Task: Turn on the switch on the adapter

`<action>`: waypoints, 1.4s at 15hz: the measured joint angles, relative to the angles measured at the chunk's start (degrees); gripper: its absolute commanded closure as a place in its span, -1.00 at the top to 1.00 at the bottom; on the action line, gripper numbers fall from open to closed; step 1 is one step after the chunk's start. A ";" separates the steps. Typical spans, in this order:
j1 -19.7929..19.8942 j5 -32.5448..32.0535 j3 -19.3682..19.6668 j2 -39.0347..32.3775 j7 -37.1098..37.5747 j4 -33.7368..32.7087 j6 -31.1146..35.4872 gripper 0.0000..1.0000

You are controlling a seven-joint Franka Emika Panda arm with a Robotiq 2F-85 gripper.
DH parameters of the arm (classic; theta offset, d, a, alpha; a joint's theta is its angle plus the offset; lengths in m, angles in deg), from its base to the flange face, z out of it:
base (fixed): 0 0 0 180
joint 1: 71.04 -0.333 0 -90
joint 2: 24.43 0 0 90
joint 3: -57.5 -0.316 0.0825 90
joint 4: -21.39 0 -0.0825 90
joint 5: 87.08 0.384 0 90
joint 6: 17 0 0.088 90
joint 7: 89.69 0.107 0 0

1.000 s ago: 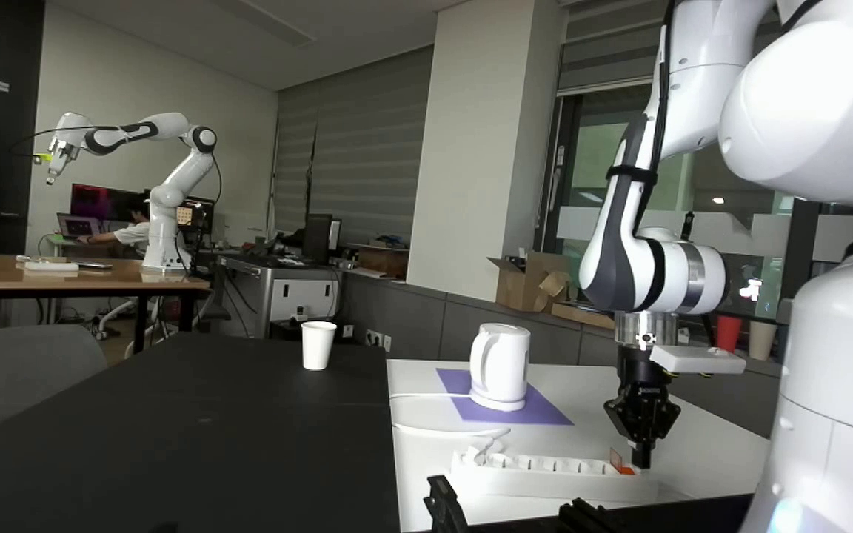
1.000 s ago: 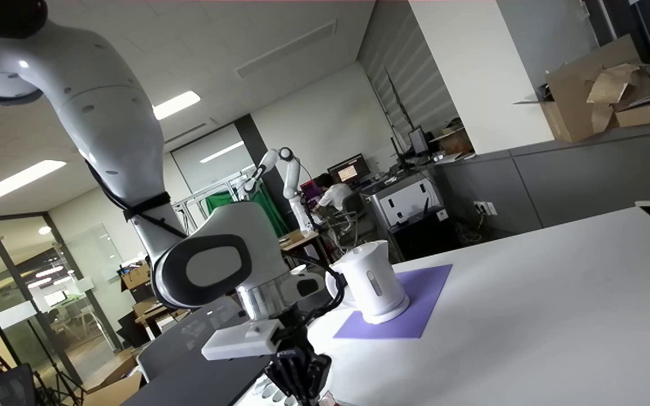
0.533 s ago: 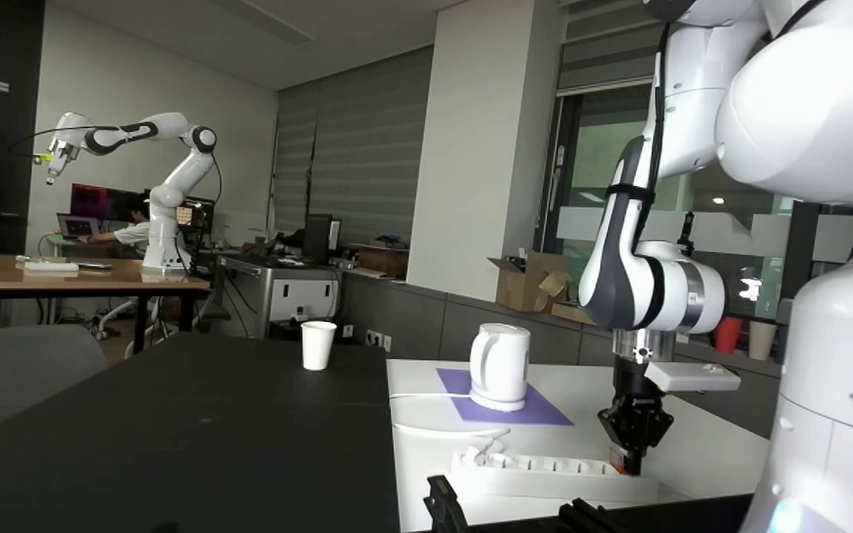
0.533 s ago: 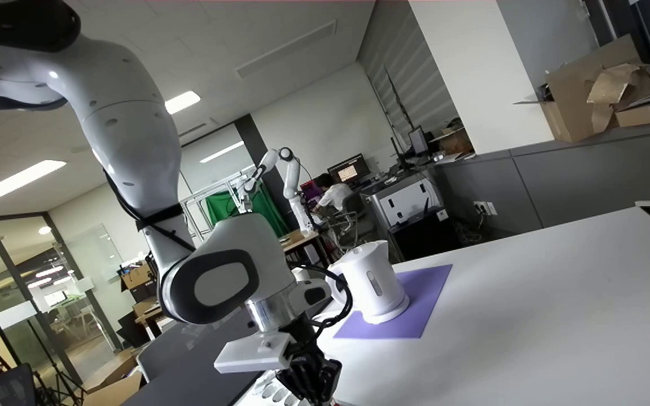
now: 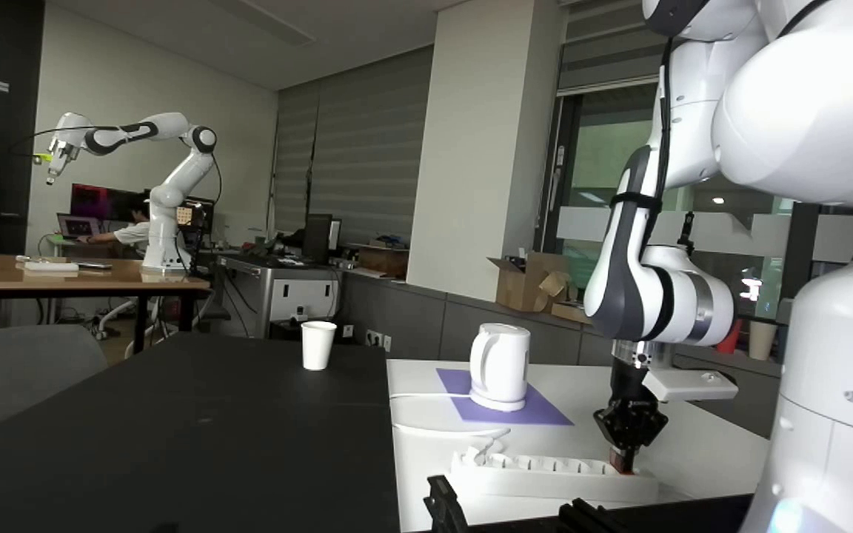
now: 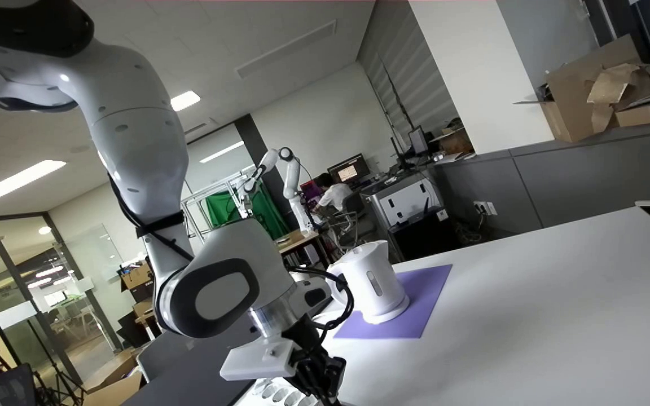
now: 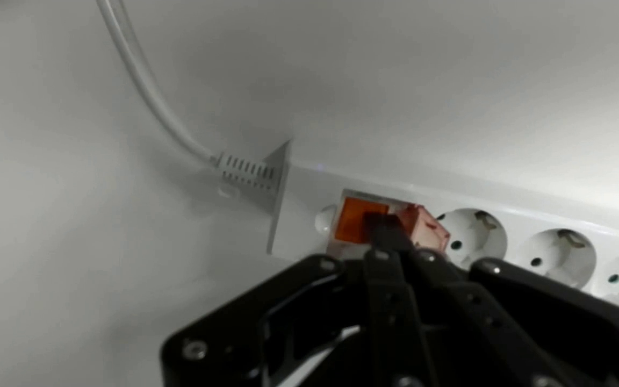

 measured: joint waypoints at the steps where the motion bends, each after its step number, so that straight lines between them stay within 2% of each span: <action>1: 0.00 -0.32 0.12 -0.04 0.29 0.00 0.04 -1.00; 10: -0.36 -0.77 1.76 -0.09 1.15 0.33 0.04 -1.00; 21: 0.68 -2.26 1.39 -1.12 2.86 0.66 3.26 -1.00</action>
